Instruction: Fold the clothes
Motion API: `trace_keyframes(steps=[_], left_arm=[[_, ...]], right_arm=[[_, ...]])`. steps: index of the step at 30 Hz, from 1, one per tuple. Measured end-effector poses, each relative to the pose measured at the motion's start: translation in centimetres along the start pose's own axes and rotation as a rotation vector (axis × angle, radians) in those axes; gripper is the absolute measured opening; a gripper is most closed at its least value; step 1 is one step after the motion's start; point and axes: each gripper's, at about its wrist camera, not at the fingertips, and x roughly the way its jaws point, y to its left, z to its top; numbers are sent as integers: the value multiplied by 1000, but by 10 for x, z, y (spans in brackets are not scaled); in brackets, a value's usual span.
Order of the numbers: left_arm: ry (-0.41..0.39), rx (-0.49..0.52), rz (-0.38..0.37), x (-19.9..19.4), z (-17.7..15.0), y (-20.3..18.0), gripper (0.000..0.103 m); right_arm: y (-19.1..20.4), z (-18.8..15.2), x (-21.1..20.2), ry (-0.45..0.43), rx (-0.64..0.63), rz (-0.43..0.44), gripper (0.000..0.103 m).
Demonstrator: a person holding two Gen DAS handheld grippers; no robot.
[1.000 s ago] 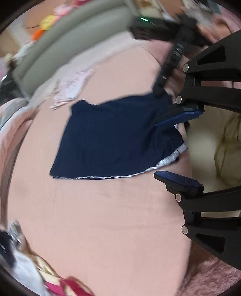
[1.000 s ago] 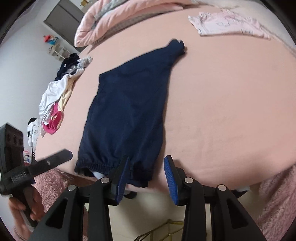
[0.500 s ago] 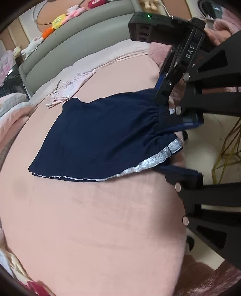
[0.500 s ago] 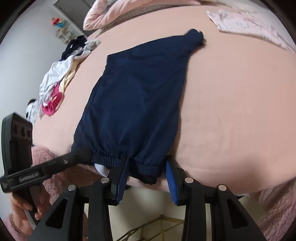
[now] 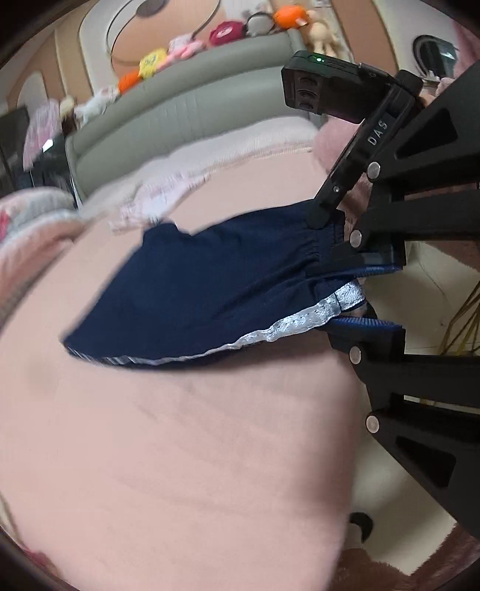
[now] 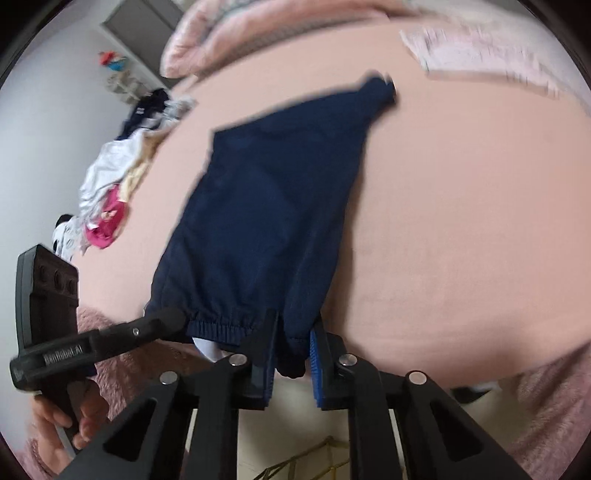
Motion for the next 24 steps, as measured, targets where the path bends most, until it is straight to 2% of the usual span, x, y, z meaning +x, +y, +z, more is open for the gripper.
trace_keyframes(steps=[3, 6, 7, 10, 12, 13, 16, 19, 21, 23, 24], left_arm=[[-27, 44, 4, -11, -6, -17, 15], [-2, 31, -20, -9, -10, -19, 16], [21, 23, -7, 1, -12, -16, 16], [67, 7, 22, 16, -14, -13, 16], [67, 17, 21, 16, -15, -17, 16], [58, 33, 13, 12, -14, -23, 16], [43, 73, -17, 9, 0, -40, 16], [13, 135, 6, 15, 34, -58, 16], [-13, 132, -36, 17, 57, -63, 16], [-45, 80, -68, 25, 85, -52, 16], [-33, 41, -66, 35, 97, -43, 17]], right_arm=[[9, -8, -21, -41, -29, 20, 13], [6, -8, -30, -26, 11, 26, 13], [2, -7, -27, -16, 24, 31, 13], [-13, -9, -3, 86, 101, 44, 13], [-15, -9, -6, 83, 110, 60, 13], [-10, -8, -14, 56, 81, 52, 13], [14, 3, -33, -70, -95, -60, 13], [34, 37, -35, -128, -208, -86, 13], [42, 65, -38, -162, -256, -88, 13], [42, 98, -34, -206, -280, -92, 13], [41, 112, -27, -235, -296, -102, 15]])
